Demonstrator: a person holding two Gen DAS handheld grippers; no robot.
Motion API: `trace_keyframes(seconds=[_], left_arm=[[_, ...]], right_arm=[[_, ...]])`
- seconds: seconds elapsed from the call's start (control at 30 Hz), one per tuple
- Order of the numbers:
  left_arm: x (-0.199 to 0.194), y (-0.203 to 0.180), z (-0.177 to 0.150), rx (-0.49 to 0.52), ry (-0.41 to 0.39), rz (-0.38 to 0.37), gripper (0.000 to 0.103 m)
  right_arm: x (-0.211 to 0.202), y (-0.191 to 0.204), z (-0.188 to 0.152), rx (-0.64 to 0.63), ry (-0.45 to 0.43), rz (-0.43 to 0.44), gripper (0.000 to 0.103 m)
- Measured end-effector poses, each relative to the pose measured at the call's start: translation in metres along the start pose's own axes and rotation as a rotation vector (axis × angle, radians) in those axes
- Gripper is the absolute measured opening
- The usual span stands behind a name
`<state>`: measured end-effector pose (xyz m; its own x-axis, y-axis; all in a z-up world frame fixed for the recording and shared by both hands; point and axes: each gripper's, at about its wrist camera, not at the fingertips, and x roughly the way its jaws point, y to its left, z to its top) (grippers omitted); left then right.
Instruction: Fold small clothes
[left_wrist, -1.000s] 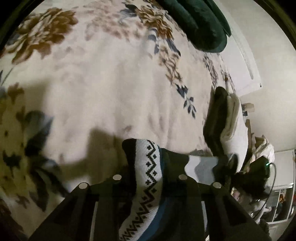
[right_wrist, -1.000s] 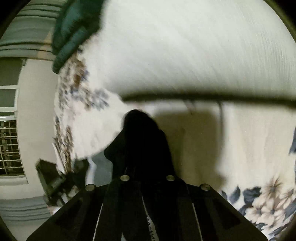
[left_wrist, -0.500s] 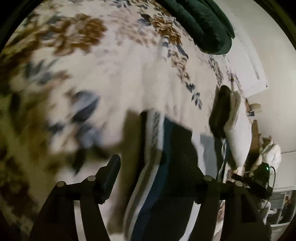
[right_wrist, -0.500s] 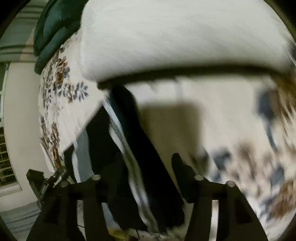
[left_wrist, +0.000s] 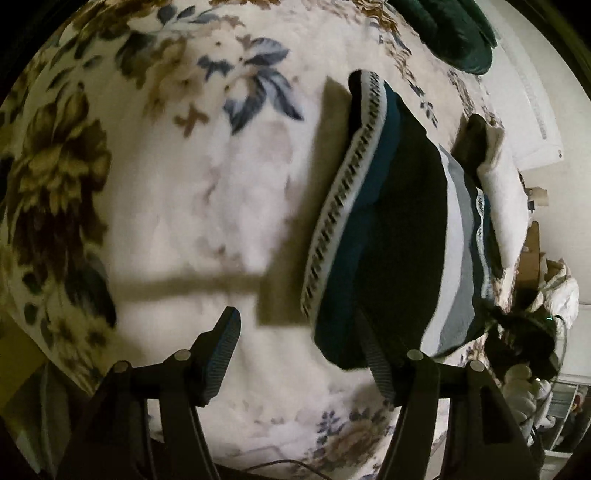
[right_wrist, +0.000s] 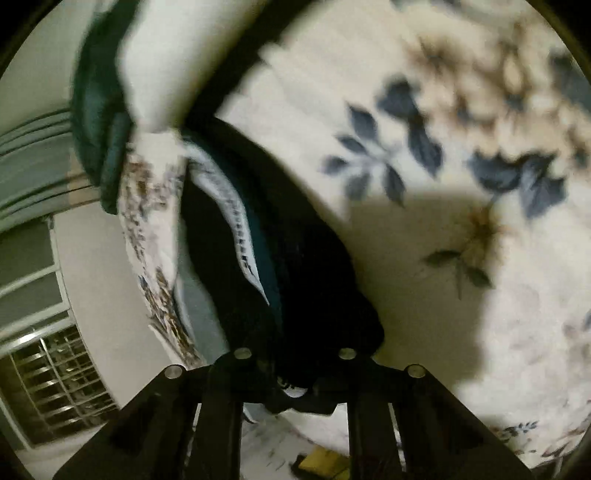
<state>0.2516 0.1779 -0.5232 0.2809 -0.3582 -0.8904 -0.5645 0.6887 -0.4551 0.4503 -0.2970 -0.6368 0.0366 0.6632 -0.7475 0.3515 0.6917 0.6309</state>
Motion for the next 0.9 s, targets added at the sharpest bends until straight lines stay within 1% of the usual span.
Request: trace_keyframes(seconds=[0.07,0.1,0.13,0.17,0.2,0.23,0.27,0.3,0.33,0.37,0.43,0.5,0.53,0.57,0.63,0.67,0.7,0.73,0.77,0.8,0.83,0.87,0.9], left_arm=[[0.001,-0.003,-0.004,0.006,0.009,-0.011,0.063],[0.003,-0.003,-0.005,0.006,0.013,-0.014,0.063],[0.004,-0.003,-0.005,0.001,0.019,-0.018,0.063],[0.006,-0.003,-0.006,-0.006,0.025,-0.028,0.063],[0.006,-0.003,-0.007,-0.017,0.030,-0.042,0.063],[0.007,-0.004,-0.008,-0.026,0.032,-0.056,0.063],[0.006,-0.005,-0.009,-0.032,0.035,-0.073,0.063],[0.007,-0.005,-0.009,-0.038,0.039,-0.090,0.063],[0.008,-0.005,-0.011,-0.045,0.044,-0.107,0.063],[0.012,-0.004,-0.015,-0.065,0.055,-0.143,0.063],[0.023,-0.002,-0.017,-0.120,0.078,-0.214,0.063],[0.040,0.008,-0.024,-0.215,0.092,-0.365,0.063],[0.049,0.012,-0.027,-0.262,0.102,-0.449,0.063],[0.064,0.020,-0.031,-0.350,0.109,-0.530,0.063],[0.078,0.032,-0.038,-0.456,0.091,-0.591,0.063],[0.083,0.038,-0.042,-0.517,0.063,-0.623,0.063],[0.083,0.041,-0.044,-0.545,0.038,-0.629,0.062],[0.082,0.043,-0.045,-0.563,0.007,-0.636,0.057],[0.079,0.045,-0.045,-0.573,-0.020,-0.641,0.035],[0.076,0.044,-0.043,-0.569,-0.033,-0.649,0.029],[0.071,0.044,-0.040,-0.558,-0.041,-0.636,0.024],[0.065,0.043,-0.038,-0.543,-0.058,-0.621,0.023],[0.061,0.044,-0.035,-0.529,-0.059,-0.625,0.023]], right_arm=[[-0.009,-0.002,-0.006,-0.023,-0.006,-0.075,0.013],[-0.009,-0.010,-0.007,-0.021,0.004,-0.132,0.014],[-0.002,-0.019,-0.010,0.000,0.031,-0.178,0.015],[0.000,-0.028,-0.011,0.025,0.055,-0.200,0.018],[0.004,-0.035,-0.013,0.058,0.078,-0.190,0.026],[0.003,-0.041,-0.016,0.088,0.087,-0.143,0.032],[-0.001,-0.044,-0.019,0.100,0.078,-0.109,0.045],[-0.008,-0.046,-0.021,0.101,0.063,-0.093,0.057],[-0.012,-0.048,-0.024,0.103,0.052,-0.076,0.061],[-0.014,-0.049,-0.026,0.110,0.048,-0.057,0.067],[-0.009,-0.053,-0.030,0.156,0.052,0.003,0.069],[-0.005,-0.065,-0.028,0.207,0.058,0.034,0.069],[-0.002,-0.065,-0.025,0.214,0.047,0.049,0.069],[-0.001,-0.066,-0.027,0.213,0.016,0.066,0.069],[-0.006,-0.065,-0.032,0.216,-0.034,0.076,0.069],[-0.012,-0.068,-0.029,0.218,-0.048,0.090,0.066],[-0.013,-0.068,-0.029,0.216,-0.060,0.097,0.047],[-0.011,-0.065,-0.030,0.210,-0.061,0.084,0.032],[-0.010,-0.065,-0.031,0.204,-0.066,0.074,0.014],[-0.009,-0.064,-0.032,0.196,-0.071,0.070,0.011],[-0.008,-0.062,-0.033,0.180,-0.073,0.050,0.010],[-0.008,-0.059,-0.032,0.170,-0.078,0.029,0.009],[-0.010,-0.058,-0.032,0.160,-0.084,-0.004,0.008]])
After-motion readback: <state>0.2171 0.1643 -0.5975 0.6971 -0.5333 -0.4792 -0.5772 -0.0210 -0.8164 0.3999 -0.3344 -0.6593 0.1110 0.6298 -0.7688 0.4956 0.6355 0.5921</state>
